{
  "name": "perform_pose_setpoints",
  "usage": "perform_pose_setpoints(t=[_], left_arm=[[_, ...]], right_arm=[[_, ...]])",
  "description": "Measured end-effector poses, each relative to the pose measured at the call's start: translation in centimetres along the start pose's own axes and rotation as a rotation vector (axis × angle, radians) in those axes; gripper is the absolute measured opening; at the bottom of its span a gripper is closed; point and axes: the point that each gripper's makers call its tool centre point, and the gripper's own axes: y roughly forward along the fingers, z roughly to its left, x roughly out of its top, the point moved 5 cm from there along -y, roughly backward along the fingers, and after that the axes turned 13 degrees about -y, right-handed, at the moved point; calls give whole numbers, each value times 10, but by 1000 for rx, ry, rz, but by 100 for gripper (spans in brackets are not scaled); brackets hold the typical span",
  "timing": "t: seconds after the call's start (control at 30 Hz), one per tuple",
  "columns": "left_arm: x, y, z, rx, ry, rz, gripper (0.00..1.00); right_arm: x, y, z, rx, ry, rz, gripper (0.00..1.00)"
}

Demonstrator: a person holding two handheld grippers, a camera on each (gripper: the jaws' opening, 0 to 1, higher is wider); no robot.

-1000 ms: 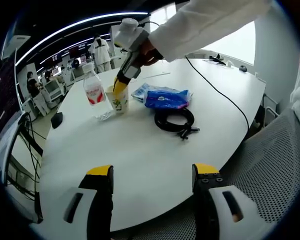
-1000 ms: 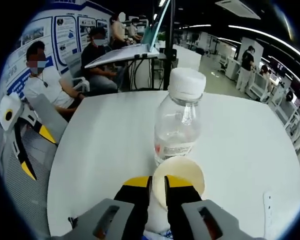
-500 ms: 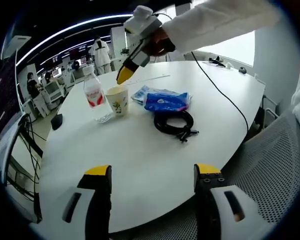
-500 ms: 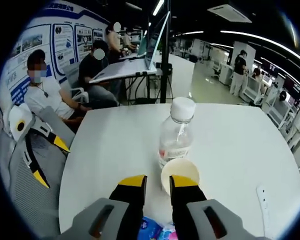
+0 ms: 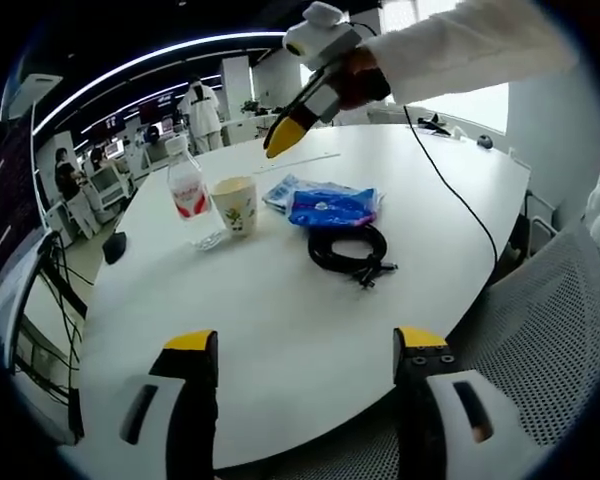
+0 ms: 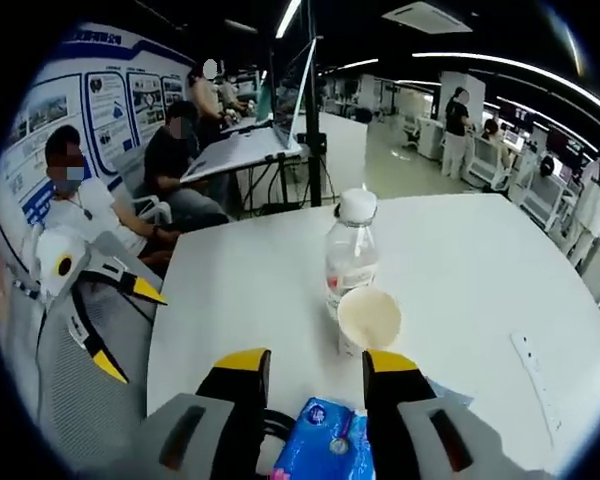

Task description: Arrange the tabletop items into an orderly group along one side of the table until the central work area is clear of visible clutter.

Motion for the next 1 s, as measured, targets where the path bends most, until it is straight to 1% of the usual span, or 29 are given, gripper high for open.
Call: perform_pose_setpoints(t=[0.13,0.23,0.3,0.4,0.47,0.5,0.57,0.63,0.73,0.83,1.0], left_arm=[[0,0,-1,-2,5,2,74],[0,1,-1,-6,7,5,74],[0,1,-2,-7,13,4,74],[0,1,-1,-7,15,5,75],[0,1,-2,-8,15,7,76],[0,2,-1,-9,15,8,76],[0,2,-2,-10,17,9,76],[0,2,-2,-11,19,7,77],[1,2,-3,-14,24,5,77],[1,2,-4,-19,32,3,78],[1,3,-5,-20,32,10,79]], right_arm=[[-4,-11,6,-11,48,-28,40],[-8,-20,10,-45,71,-44,40],[-13,-26,14,-60,143,-75,41],[-19,-33,17,-72,152,-75,44],[-26,-39,19,-103,174,-66,46],[-29,-43,19,-130,211,-76,47],[-36,-51,19,-158,271,-92,50],[-42,-57,19,-178,291,-96,52],[-55,-70,24,-208,356,-92,55],[-66,-81,26,-234,387,-93,56],[-85,-103,34,-302,517,-124,58]])
